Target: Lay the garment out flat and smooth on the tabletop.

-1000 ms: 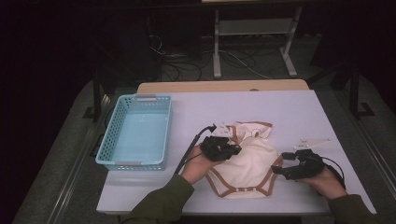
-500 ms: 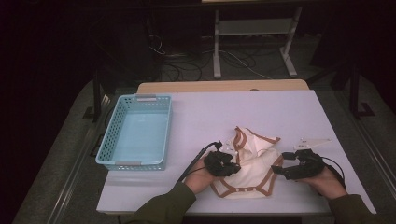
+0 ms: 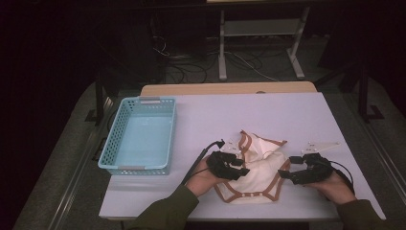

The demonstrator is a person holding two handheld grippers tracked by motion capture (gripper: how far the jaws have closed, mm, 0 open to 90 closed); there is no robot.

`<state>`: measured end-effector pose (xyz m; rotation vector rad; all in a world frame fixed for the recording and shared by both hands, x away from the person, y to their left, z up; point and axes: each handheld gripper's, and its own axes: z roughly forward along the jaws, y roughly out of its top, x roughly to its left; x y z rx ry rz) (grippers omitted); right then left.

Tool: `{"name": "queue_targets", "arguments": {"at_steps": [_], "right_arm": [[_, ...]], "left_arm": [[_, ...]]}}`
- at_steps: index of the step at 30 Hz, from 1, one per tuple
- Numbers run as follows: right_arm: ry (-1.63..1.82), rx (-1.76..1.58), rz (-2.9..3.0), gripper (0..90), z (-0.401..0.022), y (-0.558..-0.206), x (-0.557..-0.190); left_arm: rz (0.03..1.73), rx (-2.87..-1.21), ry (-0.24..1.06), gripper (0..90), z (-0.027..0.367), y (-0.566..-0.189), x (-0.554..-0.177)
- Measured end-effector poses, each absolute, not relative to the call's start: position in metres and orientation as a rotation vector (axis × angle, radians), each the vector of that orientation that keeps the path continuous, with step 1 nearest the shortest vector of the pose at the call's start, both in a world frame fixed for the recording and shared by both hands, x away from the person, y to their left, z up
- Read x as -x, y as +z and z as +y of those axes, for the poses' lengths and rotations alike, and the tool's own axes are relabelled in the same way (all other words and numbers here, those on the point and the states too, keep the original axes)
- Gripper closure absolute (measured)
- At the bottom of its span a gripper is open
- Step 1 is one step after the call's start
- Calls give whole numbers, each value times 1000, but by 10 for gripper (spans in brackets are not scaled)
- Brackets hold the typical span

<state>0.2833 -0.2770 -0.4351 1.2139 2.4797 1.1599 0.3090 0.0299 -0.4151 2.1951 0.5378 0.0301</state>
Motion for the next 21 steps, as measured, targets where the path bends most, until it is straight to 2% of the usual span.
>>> {"name": "queue_targets", "arguments": {"at_steps": [7,21], "right_arm": [[1158,-1212,2481,229,-277,-435,-284],[1200,-1198,2454,233,-274,-428,-286]], "left_arm": [[595,-2155,92,513,37,-397,-324],[689,-2144,155,469,42,-404,-352]]}}
